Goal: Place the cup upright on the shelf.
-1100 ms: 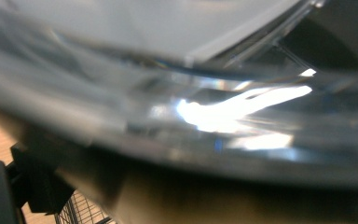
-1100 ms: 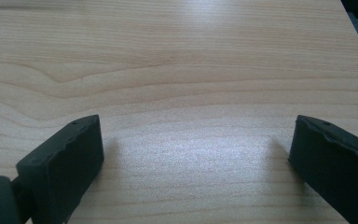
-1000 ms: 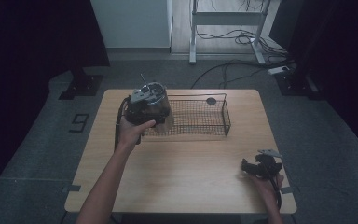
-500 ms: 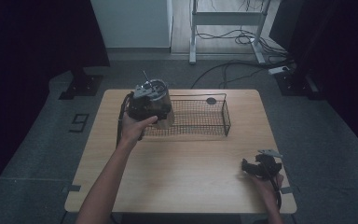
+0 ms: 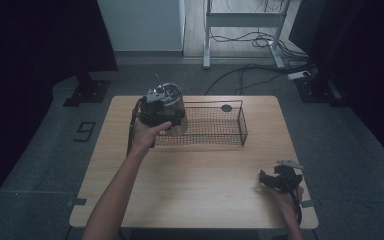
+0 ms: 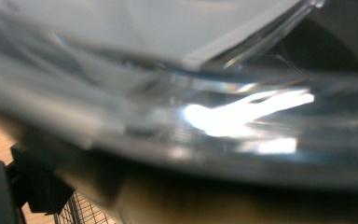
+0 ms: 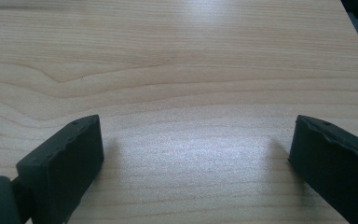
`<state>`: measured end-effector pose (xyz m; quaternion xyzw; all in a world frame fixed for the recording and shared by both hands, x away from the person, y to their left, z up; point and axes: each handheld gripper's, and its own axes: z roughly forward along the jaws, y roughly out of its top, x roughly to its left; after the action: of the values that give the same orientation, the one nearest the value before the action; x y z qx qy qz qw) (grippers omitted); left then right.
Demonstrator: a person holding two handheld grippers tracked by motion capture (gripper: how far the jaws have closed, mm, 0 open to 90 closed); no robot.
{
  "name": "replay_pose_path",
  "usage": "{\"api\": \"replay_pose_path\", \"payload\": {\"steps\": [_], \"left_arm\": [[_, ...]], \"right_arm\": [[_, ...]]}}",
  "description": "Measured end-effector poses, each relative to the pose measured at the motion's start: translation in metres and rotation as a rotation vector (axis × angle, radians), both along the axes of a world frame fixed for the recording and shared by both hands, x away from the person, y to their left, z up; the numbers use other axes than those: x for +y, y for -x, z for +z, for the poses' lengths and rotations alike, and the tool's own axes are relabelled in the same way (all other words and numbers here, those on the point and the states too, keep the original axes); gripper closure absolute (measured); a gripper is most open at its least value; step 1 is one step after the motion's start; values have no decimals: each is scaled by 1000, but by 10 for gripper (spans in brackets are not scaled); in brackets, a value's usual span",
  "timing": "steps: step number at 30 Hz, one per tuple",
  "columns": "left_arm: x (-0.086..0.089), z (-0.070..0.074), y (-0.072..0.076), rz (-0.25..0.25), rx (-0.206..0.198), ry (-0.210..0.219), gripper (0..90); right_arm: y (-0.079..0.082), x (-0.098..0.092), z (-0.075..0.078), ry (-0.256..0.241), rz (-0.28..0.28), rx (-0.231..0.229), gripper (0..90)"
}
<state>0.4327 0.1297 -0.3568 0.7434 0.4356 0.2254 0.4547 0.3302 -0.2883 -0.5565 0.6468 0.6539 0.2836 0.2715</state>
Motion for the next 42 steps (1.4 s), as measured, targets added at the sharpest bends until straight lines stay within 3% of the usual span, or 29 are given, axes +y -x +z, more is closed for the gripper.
{"api": "replay_pose_path", "payload": {"steps": [17, 42], "left_arm": [[-9, -3, -6, -1, 10, -12, 41], [-15, -16, -17, 0, 57, -34, 41]], "right_arm": [[0, 0, 0, 0, 0, 0, 28], [0, 0, 0, 1, 1, 0, 27]]}}
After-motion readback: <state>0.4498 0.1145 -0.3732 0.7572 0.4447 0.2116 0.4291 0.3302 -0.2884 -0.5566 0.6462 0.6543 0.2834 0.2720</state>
